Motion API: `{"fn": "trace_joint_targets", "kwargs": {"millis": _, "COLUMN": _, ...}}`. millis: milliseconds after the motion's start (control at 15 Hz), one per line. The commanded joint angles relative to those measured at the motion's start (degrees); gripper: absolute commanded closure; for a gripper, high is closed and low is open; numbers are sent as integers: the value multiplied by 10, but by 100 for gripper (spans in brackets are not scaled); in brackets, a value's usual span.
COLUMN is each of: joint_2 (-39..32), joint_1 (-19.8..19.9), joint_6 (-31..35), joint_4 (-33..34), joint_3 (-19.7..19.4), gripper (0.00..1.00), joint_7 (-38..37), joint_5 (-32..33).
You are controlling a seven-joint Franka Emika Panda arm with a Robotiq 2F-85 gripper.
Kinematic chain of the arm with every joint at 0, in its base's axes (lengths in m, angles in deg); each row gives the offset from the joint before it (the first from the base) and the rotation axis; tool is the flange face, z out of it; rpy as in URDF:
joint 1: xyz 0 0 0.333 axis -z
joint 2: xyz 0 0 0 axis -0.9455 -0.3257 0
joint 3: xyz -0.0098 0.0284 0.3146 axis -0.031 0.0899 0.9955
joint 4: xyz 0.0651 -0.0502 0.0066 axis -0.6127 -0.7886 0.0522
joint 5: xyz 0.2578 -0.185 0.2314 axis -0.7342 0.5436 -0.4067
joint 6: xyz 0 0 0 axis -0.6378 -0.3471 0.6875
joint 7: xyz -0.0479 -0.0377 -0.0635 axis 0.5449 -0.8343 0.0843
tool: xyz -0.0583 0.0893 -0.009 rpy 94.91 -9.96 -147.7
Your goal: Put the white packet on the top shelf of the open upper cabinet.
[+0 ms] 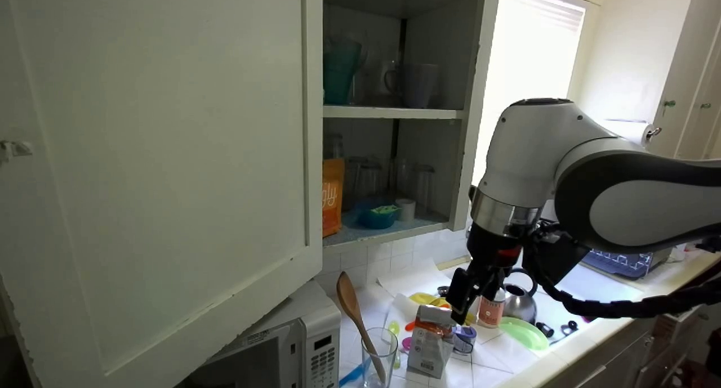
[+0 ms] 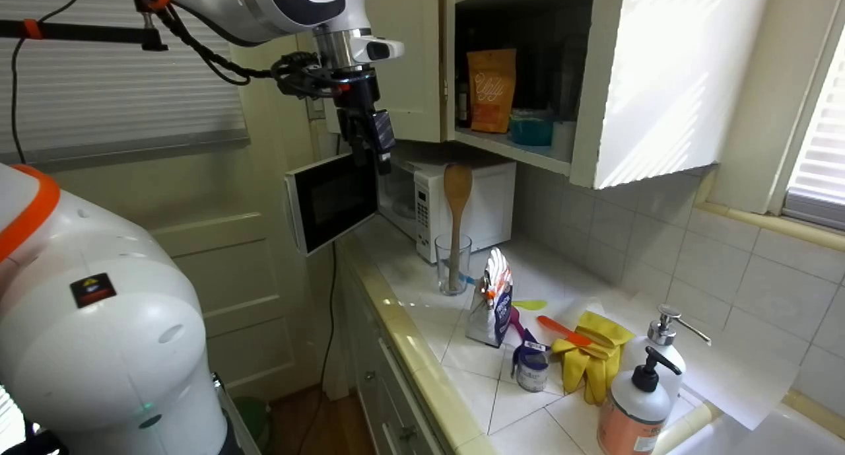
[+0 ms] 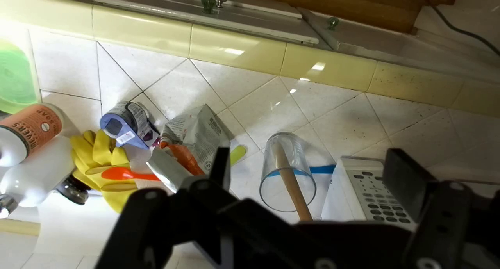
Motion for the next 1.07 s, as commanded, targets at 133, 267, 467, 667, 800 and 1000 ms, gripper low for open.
{"fn": "trace_joint_targets", "kwargs": {"millis": 133, "joint_2": -1, "joint_1": -6, "joint_6": -1, "joint_4": 1, "joint_3": -5, "gripper": 0, "joint_7": -3, "joint_5": 4}}
{"fn": "trace_joint_targets", "kwargs": {"millis": 267, "joint_2": -1, "joint_1": -6, "joint_6": -1, "joint_4": 1, "joint_3": -5, "gripper": 0, "joint_7": -3, "joint_5": 4}}
{"fn": "trace_joint_targets", "kwargs": {"millis": 467, "joint_2": -1, "joint_1": -6, "joint_6": -1, "joint_4": 1, "joint_3": -5, "gripper": 0, "joint_7": -3, "joint_5": 4}}
{"fn": "trace_joint_targets", "kwargs": {"millis": 667, "joint_2": -1, "joint_1": -6, "joint_6": -1, "joint_4": 1, "joint_3": -5, "gripper": 0, "joint_7": -3, "joint_5": 4}}
{"fn": "trace_joint_targets", "kwargs": {"millis": 800, "joint_2": -1, "joint_1": -6, "joint_6": -1, "joint_4": 1, "joint_3": -5, "gripper": 0, "joint_7": -3, "joint_5": 4}}
{"fn": "trace_joint_targets", "kwargs": {"millis": 1000, "joint_2": 0, "joint_1": -3, "joint_6": 8, "joint_4": -6, "joint_3": -17, "gripper": 0, "joint_7": 4, "joint_5": 0}}
